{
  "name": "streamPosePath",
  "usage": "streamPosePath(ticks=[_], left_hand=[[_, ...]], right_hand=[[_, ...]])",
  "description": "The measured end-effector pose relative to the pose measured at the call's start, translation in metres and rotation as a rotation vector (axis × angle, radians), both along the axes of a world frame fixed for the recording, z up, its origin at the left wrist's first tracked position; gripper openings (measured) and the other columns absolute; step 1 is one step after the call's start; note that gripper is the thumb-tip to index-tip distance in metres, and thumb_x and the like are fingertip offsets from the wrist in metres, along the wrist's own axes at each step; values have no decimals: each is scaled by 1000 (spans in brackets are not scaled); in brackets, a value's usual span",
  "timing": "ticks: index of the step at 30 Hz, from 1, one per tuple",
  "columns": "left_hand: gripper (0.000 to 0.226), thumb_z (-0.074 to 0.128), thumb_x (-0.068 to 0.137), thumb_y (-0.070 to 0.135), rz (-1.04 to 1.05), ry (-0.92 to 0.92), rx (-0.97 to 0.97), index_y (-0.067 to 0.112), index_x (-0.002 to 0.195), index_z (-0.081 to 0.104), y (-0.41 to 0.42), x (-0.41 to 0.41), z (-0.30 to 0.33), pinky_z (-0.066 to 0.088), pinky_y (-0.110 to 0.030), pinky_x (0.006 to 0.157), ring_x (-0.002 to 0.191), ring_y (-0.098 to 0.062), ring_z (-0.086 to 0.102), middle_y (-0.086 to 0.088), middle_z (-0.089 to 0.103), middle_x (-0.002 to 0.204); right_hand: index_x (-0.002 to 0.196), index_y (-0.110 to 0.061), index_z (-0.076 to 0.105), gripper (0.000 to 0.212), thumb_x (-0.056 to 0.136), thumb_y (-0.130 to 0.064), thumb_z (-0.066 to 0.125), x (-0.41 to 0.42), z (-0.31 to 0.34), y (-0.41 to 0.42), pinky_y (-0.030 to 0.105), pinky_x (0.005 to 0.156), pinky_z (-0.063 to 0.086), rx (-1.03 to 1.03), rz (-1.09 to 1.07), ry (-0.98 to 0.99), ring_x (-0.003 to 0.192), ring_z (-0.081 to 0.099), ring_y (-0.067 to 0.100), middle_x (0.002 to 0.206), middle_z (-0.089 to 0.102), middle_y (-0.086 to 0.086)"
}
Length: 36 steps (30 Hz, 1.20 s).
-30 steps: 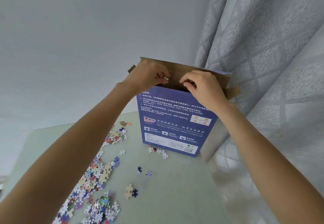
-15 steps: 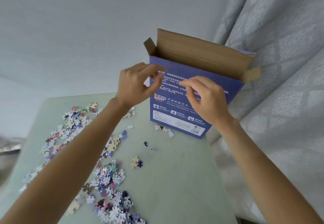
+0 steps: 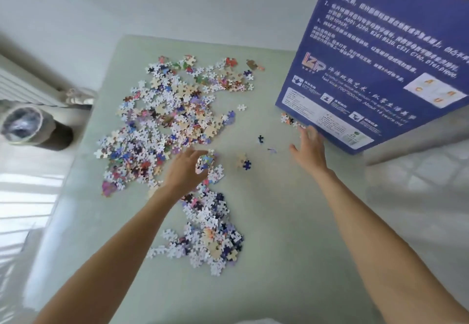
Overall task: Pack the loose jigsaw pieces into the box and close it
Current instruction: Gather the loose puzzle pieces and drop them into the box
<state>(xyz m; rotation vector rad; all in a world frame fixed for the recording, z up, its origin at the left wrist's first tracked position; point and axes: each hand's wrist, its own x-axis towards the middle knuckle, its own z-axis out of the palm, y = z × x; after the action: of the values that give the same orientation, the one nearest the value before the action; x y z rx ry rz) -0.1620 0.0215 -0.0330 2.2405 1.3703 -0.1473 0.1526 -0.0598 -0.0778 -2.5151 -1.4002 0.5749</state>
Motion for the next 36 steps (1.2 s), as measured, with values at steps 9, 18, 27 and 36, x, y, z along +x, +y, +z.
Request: streamPosePath(ticks=[9,18,27,36], left_hand=[[64,65,82,35,111,-15,-84,25,139,37,-32,-30,-35,36,-37,103,126,-23,33,-6,36,139],[50,67,80,33,-31,-89,-92,22,126,50,-41,-37,-35,32,-31,104,127,-19,34,-4,39,136],[102,80,57,50,-225,75,-83,32,141,25,-82,-76,-38,35,-32,102,122,-18,30,0,28,137],[77,77,71,27,-13,-106,-214,24,137,37,-96,-80,-35,38,-30,98,115,-23,44,-7,40,129]], right_hand=[[123,-5,56,48,83,-32,54,-95,-24,5,47,99,38,162,262,-48,119,47,37,129,53,18],[136,-14,45,57,89,-46,53,-201,-10,-50,44,115,22,32,543,161,137,28,25,146,37,6],[142,-13,26,102,64,-62,70,-224,5,-74,32,94,39,-177,528,19,116,41,22,133,40,8],[121,-12,46,66,72,-47,73,-244,6,-77,34,89,46,-205,380,81,111,39,24,122,39,8]])
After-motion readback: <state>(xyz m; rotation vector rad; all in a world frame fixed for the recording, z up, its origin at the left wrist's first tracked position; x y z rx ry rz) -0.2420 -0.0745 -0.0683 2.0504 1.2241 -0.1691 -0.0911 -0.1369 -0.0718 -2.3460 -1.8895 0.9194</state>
